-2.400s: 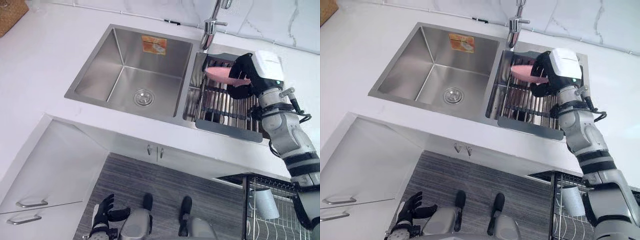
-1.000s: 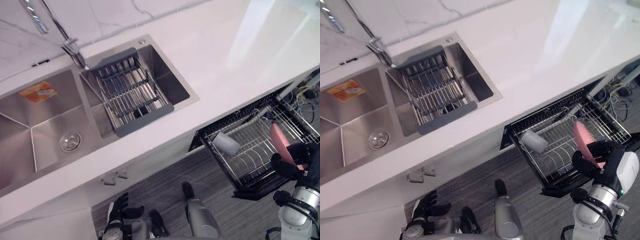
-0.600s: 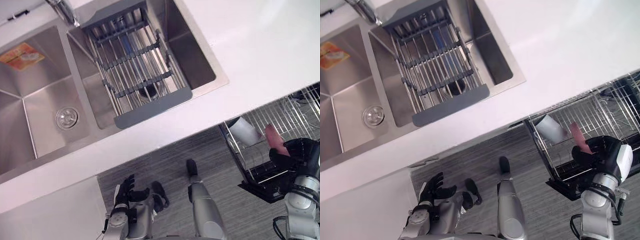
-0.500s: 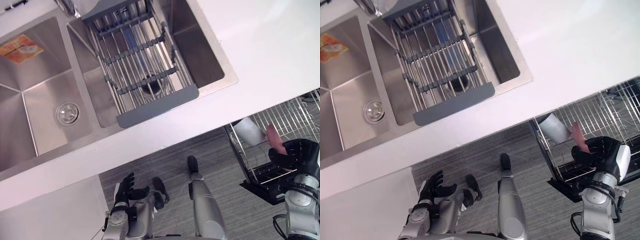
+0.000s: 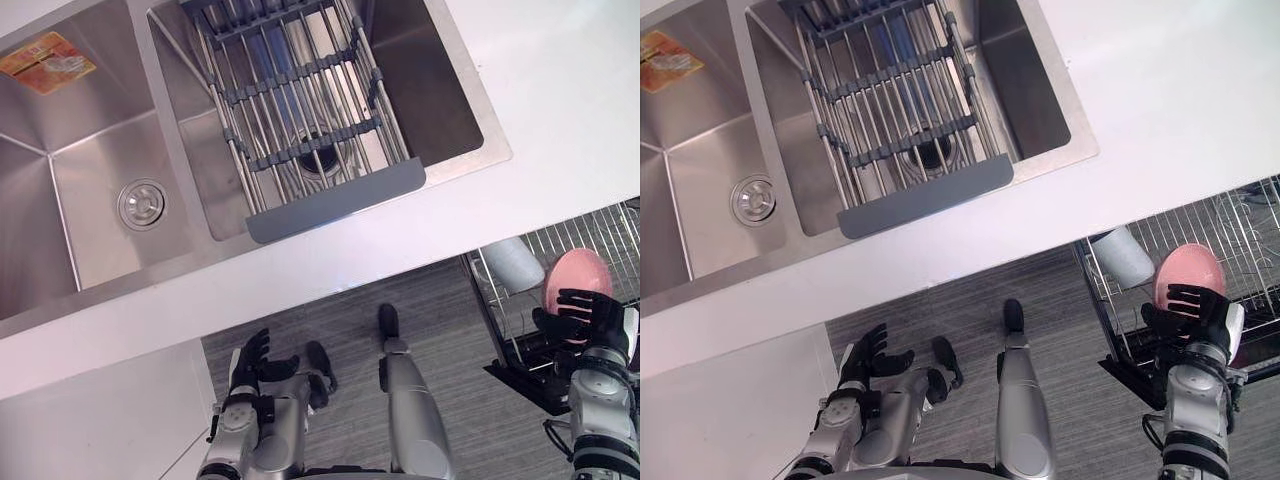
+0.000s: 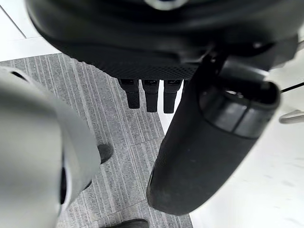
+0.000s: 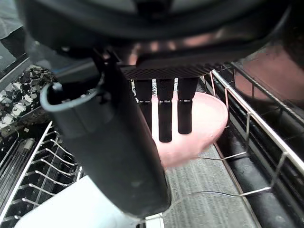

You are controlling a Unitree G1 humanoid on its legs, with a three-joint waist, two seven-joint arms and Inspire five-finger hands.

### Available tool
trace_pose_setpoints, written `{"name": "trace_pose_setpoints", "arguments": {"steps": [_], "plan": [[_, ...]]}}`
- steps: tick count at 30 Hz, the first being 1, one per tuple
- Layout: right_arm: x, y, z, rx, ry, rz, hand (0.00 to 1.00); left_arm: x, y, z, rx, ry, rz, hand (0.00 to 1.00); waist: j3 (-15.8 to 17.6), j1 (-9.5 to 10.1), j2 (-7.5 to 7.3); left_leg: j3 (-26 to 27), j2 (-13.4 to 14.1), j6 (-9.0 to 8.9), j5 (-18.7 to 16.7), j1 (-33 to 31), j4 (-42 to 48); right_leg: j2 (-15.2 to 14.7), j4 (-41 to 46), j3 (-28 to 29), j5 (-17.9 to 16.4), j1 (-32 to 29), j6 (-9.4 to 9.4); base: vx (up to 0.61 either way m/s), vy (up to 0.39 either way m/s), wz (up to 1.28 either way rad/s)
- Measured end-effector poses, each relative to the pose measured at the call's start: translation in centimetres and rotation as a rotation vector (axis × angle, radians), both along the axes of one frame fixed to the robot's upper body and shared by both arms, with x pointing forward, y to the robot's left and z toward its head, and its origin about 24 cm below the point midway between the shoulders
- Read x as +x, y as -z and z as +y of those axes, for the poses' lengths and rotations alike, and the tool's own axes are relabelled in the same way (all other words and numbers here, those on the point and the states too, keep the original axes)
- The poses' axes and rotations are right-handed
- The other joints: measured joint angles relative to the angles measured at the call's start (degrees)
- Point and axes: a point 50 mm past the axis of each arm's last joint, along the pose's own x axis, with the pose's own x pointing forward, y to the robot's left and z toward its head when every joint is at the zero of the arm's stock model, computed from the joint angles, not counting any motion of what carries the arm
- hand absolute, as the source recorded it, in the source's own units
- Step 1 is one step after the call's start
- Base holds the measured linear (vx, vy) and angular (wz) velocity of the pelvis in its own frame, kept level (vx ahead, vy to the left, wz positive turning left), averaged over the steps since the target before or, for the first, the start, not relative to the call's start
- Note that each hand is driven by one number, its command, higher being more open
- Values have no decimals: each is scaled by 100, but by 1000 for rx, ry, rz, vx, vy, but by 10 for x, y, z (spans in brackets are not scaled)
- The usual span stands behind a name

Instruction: Walk over to the sink, pick up the cup, carry it to the dishwasher, place the cup inside the dishwasher, then close the dishwasher door

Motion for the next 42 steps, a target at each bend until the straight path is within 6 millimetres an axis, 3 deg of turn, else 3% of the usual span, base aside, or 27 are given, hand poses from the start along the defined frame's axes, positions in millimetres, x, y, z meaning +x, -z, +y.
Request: {"name": "trace_pose_setpoints", "arguments": {"steps": [4, 6, 8, 13, 16, 18, 21, 22, 25, 27, 34, 42], "plan": [[-4, -37, 5, -108, -39, -115, 90, 1, -1, 3, 7, -2, -4, 90, 3, -1, -5, 5, 9, 3, 2, 0, 0, 10, -10, 1, -3, 1, 3, 0, 0, 0], [-16, -70, 14, -231, -61, -229, 90, 1, -1, 4, 10, -5, -2, 90, 18, -9, -32, 1, 38, 1, 0, 32, 4, 33, -26, -10, -4, 46, 1, 23, -31, 0], [-26, -87, 21, -279, -50, -316, 90, 1, -1, 4, 11, -6, -1, 90, 55, -11, -100, -6, 67, -8, -5, 125, 2, 57, -30, -26, -11, 138, -10, 0, 0, 0], [-55, -91, 36, -286, 9, -405, 90, -1, 1, 5, 9, -10, 14, 90, 25, -15, -339, -20, 131, -65, -41, 331, 10, 113, -22, -79, -85, 349, -50, 5, -6, 0], [-81, -68, 41, -201, 112, -398, 90, -4, 3, 6, -3, -38, 27, 90, -92, -30, -430, -52, 165, -118, -74, 529, 29, 121, 31, -176, -245, 551, -76, 48, -24, 8], [-104, -43, 44, -97, 222, -379, 90, -9, 5, 8, -12, -60, 40, 90, -191, -70, -445, -52, 195, -140, -88, 719, 25, 131, 132, -231, -336, 714, -86, 66, -23, 14], [-131, 4, 49, 95, 375, -307, 90, -25, 16, 13, -19, -102, 103, 90, -520, -186, -510, -46, 200, -181, -147, 910, -26, 124, 293, -306, -587, 826, -93, 45, -29, 5], [-146, 31, 52, 206, 463, -252, 90, -32, 22, 15, -27, -121, 143, 90, -623, -214, -514, -42, 211, -190, -176, 1026, -55, 132, 364, -318, -673, 902, -95, 42, -42, -3], [-166, 72, 62, 381, 562, -146, 90, -47, 31, 16, -52, -146, 208, 90, -833, -352, -465, 2, 210, -198, -215, 1168, -100, 145, 429, -296, -773, 963, -106, 15, -21, -7], [-174, 86, 67, 433, 579, -96, 90, -49, 32, 12, -65, -145, 221, 90, -893, -366, -393, 52, 217, -193, -234, 1210, -106, 159, 430, -269, -780, 981, -105, 7, -6, -10], [-166, 110, 78, 651, 537, -127, 90, -49, 33, 6, -75, -112, 226, 90, -933, -356, -376, 256, 299, -223, -343, 1293, 19, 272, 509, -93, -780, 977, -106, -5, -6, -17], [-120, 107, 77, 740, 396, -199, 90, -35, 23, 9, -31, -43, 162, 90, -922, -313, -374, 413, 306, -218, -383, 1011, 170, 282, 664, 22, -774, 568, -107, -18, 0, -11]]}}
